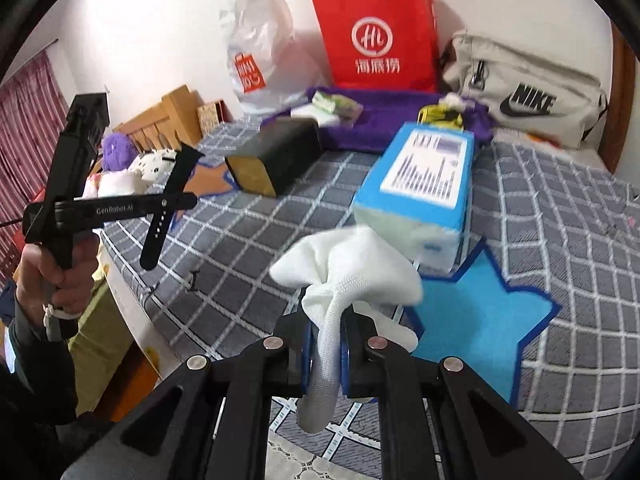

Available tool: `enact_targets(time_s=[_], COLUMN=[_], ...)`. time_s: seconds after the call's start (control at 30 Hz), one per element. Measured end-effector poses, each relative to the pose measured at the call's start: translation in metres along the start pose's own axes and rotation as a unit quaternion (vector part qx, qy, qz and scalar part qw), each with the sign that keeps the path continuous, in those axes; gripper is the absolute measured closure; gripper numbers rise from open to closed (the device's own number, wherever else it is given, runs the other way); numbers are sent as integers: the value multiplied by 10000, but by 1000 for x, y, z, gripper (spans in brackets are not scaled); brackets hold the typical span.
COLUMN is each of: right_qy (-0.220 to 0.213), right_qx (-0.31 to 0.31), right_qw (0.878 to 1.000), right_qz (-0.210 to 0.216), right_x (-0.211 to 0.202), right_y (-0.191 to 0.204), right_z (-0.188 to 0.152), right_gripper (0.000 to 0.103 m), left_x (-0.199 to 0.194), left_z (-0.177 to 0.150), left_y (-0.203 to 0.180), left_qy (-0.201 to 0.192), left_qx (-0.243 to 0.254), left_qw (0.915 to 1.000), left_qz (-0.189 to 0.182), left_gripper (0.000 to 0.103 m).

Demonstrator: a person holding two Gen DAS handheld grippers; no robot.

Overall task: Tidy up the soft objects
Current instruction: 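Lift the white glove and carry it toward the purple towel with the right tool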

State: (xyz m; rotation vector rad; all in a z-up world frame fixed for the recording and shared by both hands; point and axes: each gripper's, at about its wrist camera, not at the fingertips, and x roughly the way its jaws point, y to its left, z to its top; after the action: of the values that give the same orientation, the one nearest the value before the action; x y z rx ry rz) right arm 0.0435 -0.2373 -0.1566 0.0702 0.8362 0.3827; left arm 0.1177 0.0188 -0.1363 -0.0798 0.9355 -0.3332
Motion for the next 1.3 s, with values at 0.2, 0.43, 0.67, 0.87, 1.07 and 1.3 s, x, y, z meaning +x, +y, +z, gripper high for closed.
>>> enact_targets(time_s=[0.2,0.43,0.67,0.87,1.07,1.3], right_qy=[-348,-553,-644,-728,-843,-997], right_qx=[-83,-182,-138,-197,-219,-260], right_qw=[9994,9983,9977,9969,9960,9944], right_qz=[21,-40,-165,-203,-213,-214], right_x=[-22,-33,-35,-33,-29,-21], right_y=[5,6,-2,-9,-17,-28], right_z=[20,45,69,94,122,155], right_gripper=[92,92,92,92,92,92], left_x=[-15,-24,-31,-29,-24,-13], left_z=[13,32,53,75,97,122], left_y=[-7,-10,-14,-16,-16,-13], left_qy=[-148,-226,-357,-414,-443,-468], left_qx=[78,66,57,60,52,1], left_qw=[9999,9997,9993,9991,9990,9989], left_qz=[28,37,41,46,67,65], left_gripper=[99,99,99,99,99,99])
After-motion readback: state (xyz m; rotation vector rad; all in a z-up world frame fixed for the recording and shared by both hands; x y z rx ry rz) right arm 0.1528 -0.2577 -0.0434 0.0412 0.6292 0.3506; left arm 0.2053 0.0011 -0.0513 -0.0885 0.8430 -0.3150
